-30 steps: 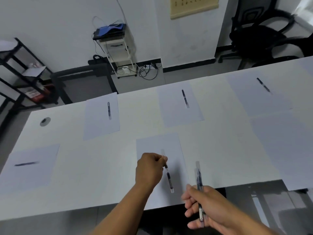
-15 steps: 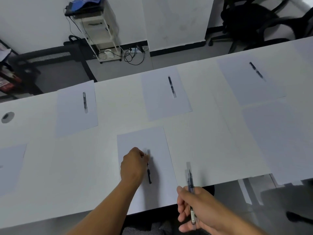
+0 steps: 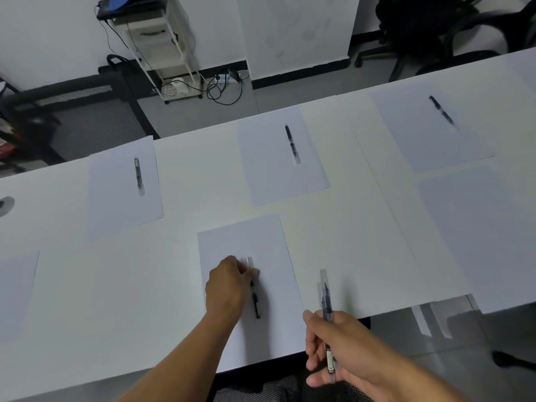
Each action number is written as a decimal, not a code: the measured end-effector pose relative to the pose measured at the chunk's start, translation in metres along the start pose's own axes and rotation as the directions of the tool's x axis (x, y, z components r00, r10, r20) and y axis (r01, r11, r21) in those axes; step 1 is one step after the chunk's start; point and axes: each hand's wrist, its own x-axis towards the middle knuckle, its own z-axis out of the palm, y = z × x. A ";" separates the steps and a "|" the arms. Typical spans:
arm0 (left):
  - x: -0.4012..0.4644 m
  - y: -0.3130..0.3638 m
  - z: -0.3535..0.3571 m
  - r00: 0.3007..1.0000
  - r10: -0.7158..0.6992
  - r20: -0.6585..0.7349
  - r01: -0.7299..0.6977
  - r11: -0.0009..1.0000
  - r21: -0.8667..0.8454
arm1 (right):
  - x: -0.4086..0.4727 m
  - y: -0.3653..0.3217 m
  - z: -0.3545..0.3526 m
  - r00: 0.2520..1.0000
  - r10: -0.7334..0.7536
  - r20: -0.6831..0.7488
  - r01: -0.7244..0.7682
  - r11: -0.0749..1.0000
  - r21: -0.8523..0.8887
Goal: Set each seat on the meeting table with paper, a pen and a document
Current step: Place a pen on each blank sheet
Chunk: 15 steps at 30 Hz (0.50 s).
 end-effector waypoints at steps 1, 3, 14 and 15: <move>0.000 -0.001 -0.001 1.000 -0.003 0.005 0.003 1.000 -0.009 | -0.001 -0.001 0.000 1.000 -0.001 -0.001 0.001 1.000 0.001; -0.002 0.001 -0.003 1.000 -0.002 0.006 0.002 1.000 -0.023 | -0.004 -0.004 -0.002 1.000 -0.005 -0.003 0.005 1.000 -0.004; -0.029 0.019 -0.021 0.996 0.089 -0.023 -0.091 0.994 -0.062 | -0.030 -0.023 0.008 0.991 -0.132 -0.026 0.128 0.985 -0.112; -0.035 0.024 -0.024 0.993 0.113 -0.023 -0.115 0.991 -0.070 | -0.036 -0.025 0.010 0.989 -0.149 -0.026 0.146 0.984 -0.100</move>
